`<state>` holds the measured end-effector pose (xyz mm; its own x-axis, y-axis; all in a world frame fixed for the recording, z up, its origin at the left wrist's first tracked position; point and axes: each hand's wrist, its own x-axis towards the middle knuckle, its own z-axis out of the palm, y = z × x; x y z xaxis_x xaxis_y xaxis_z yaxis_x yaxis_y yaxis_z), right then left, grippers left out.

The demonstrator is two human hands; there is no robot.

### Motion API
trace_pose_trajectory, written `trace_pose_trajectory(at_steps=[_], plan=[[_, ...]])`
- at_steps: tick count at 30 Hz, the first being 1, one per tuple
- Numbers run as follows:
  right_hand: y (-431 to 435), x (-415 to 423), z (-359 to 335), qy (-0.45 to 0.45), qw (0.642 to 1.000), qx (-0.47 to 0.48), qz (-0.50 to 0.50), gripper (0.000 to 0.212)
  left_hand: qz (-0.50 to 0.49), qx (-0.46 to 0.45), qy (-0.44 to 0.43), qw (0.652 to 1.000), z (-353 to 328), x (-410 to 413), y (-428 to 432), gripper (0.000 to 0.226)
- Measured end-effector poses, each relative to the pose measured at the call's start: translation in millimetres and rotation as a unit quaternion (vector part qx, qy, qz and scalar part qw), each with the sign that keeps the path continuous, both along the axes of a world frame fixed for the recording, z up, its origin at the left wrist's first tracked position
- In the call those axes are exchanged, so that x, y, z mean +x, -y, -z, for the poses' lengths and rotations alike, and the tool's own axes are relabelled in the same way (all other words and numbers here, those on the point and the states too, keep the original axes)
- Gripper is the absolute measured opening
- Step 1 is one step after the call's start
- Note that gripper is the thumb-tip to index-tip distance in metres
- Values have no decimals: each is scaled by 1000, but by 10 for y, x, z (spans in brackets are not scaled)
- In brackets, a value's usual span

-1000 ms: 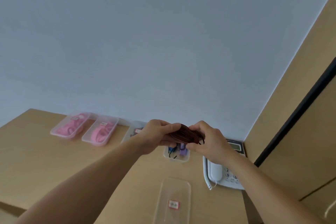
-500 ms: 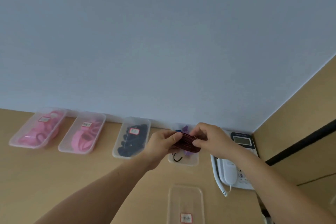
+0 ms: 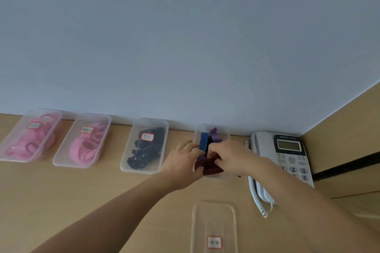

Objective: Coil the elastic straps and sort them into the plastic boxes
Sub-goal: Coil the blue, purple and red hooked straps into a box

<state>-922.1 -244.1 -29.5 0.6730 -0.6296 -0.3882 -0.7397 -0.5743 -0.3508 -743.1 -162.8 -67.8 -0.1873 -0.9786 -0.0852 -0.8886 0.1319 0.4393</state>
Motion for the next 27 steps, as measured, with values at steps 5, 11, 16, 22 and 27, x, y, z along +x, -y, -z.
trace_pose_trajectory(at_steps=[5,11,16,22,27], plan=[[19,-29,198,-12,999,-20,-36,24,-3,11,42,999,102,-109,15,41],[9,-56,254,24,998,-38,-50,26,-46,-30,78,995,96,-222,86,32],[37,-269,218,106,991,-82,-1,34,-45,-45,70,995,113,-208,103,27],[53,-488,231,3,998,-24,55,29,-26,-23,55,998,144,-187,88,23],[122,-459,167,28,997,-16,65,24,-2,6,47,999,181,-161,128,24]])
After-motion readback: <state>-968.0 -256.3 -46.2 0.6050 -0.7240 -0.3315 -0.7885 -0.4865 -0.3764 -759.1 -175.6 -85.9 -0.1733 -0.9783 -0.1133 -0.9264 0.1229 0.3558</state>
